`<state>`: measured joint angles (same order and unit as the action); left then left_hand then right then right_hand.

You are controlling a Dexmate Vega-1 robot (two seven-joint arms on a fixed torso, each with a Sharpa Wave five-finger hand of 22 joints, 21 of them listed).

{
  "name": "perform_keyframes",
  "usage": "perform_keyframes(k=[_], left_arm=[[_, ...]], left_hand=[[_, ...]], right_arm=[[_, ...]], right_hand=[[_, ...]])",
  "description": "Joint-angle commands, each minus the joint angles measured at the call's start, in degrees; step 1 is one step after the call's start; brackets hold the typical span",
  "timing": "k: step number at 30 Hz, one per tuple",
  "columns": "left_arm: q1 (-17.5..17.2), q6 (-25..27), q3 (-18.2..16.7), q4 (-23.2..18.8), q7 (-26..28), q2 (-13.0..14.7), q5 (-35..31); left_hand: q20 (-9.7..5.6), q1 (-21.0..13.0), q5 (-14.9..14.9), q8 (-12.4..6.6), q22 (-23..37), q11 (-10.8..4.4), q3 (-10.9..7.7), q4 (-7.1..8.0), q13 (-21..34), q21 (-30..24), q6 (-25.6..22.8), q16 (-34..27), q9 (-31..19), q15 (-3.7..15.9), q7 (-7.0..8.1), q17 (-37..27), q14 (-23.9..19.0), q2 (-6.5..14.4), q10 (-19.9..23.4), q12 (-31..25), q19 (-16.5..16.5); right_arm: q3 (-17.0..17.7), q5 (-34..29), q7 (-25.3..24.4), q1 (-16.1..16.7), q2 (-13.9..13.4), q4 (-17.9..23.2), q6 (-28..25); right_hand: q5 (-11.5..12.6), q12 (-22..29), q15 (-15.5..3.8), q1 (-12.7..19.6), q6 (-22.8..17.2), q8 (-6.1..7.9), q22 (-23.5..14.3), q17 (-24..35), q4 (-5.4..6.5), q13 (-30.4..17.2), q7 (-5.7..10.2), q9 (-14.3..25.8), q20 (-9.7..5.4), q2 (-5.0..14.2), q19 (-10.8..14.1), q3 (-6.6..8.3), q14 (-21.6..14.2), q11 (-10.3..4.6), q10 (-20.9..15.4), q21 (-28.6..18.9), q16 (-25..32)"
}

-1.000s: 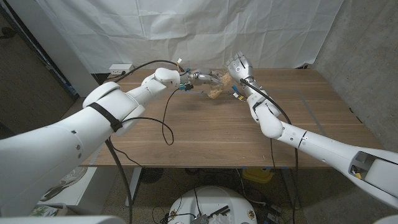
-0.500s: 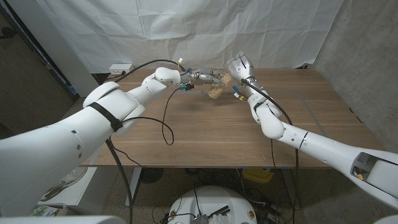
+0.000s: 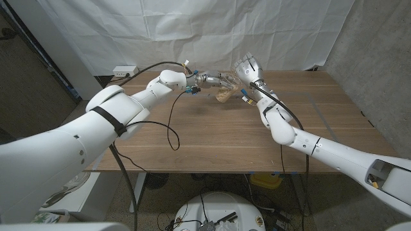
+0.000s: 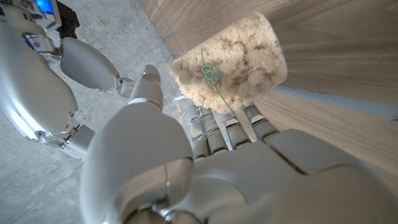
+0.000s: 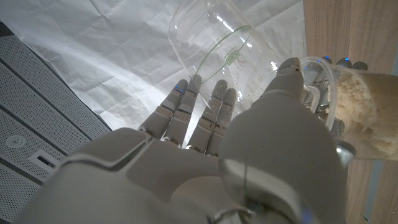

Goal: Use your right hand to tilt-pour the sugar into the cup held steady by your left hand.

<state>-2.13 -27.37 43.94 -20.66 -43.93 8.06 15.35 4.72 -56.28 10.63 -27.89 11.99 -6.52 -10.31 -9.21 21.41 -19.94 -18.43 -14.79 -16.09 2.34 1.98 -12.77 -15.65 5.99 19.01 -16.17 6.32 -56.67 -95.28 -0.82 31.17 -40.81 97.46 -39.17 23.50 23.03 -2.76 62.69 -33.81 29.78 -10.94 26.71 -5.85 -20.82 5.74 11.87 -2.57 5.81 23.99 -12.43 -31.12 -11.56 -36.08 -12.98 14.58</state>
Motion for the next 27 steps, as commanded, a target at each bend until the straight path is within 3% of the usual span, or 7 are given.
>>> perform_keyframes(k=[1, 8, 9, 11, 15, 27], left_arm=[[-1.0, -2.7, -1.2, -0.2, -1.7, 0.3, 0.4], [-2.0, -3.3, -2.3, -0.2, -1.5, 0.6, 0.7], [-2.2, -3.4, -2.5, -0.2, -1.4, 0.7, 0.8], [-2.3, -4.2, -2.3, -0.3, -0.8, 0.9, 0.2], [-3.1, -4.5, -3.4, -0.3, -0.8, 1.0, 1.1], [-6.2, -9.8, -6.6, -0.9, 1.2, 1.6, 2.5]], left_hand=[[0.02, 0.3, 0.3, -0.23, 0.2, -0.12, -0.97, 1.00, 0.2, -0.4, -1.0, 0.4, -0.1, 4.07, 0.57, -0.2, -0.1, 0.4, 0.3, 0.0, -0.1], [0.11, 0.3, 0.4, -0.10, 0.1, -0.06, -0.97, 1.06, 0.3, -0.4, -0.8, 0.4, -0.1, 3.95, 0.44, -0.2, -0.2, 0.5, 0.2, 0.1, -0.1], [0.01, 0.3, 0.4, -0.15, 0.1, -0.17, -0.97, 1.02, 0.3, -0.4, -0.9, 0.4, -0.2, 4.01, 0.57, -0.2, -0.2, 0.5, 0.3, 0.1, -0.1], [0.06, 0.3, 0.4, -0.12, 0.1, -0.13, -0.95, 1.04, 0.3, -0.4, -0.8, 0.4, -0.1, 3.98, 0.54, -0.2, -0.2, 0.5, 0.2, 0.1, -0.1], [0.03, 0.3, 0.4, -0.02, 0.1, -0.15, -0.92, 1.04, 0.3, -0.4, -0.7, 0.4, -0.1, 4.01, 0.65, -0.2, -0.1, 0.5, 0.2, 0.2, -0.1], [0.08, 0.3, 0.4, 0.06, 0.1, -0.28, -0.86, 0.99, 0.3, -0.4, -0.6, 0.4, -0.1, 3.93, 0.70, -0.2, -0.1, 0.4, 0.2, 0.2, -0.2]], right_arm=[[2.7, 6.9, -1.8, 2.4, 2.0, 1.2, -2.8], [3.7, 12.2, -4.6, 3.1, 3.8, 1.1, -6.2], [5.1, 16.6, -5.5, 3.8, 4.0, 2.5, -5.7], [5.1, 18.5, -5.9, 3.7, 4.2, 2.7, -6.6], [9.0, 30.3, -12.4, 5.7, 7.2, 3.9, -8.0], [15.3, 56.5, -22.0, 8.5, 8.8, 8.1, -6.6]], right_hand=[[0.3, -0.3, -10.33, 1.2, -6.1, 0.02, -0.2, 0.3, 0.20, -0.2, 5.26, 0.2, -5.43, 1.16, 0.1, -0.65, -0.3, -0.11, -0.5, -0.4, -0.4], [0.2, -0.6, -10.18, 0.9, -5.9, -0.17, -0.2, 0.3, 0.52, -0.4, 5.13, 0.3, -5.26, 1.21, 0.3, -0.93, -0.4, 0.05, -0.4, -0.5, -0.5], [0.2, -0.6, -10.22, 0.9, -6.0, -0.15, -0.2, 0.3, 0.54, -0.4, 5.10, 0.3, -5.24, 1.23, 0.4, -0.95, -0.4, 0.09, -0.4, -0.6, -0.5], [0.3, -0.6, -10.34, 1.1, -6.2, -0.10, -0.2, 0.3, 0.54, -0.4, 4.96, 0.3, -5.00, 1.37, 0.7, -0.90, -0.5, 0.09, -0.6, -0.7, -0.5], [0.3, -0.8, -10.22, 1.0, -6.0, -0.21, -0.1, 0.3, 0.61, -0.5, 5.03, 0.3, -5.01, 1.33, 0.9, -1.01, -0.5, 0.24, -0.4, -0.8, -0.6], [0.2, -1.0, -9.87, 0.6, -6.1, -0.38, -0.1, 0.4, 1.13, -0.7, 4.42, 0.4, -4.44, 1.57, 1.0, -1.34, -0.7, 1.28, -0.6, -0.8, -0.6]])
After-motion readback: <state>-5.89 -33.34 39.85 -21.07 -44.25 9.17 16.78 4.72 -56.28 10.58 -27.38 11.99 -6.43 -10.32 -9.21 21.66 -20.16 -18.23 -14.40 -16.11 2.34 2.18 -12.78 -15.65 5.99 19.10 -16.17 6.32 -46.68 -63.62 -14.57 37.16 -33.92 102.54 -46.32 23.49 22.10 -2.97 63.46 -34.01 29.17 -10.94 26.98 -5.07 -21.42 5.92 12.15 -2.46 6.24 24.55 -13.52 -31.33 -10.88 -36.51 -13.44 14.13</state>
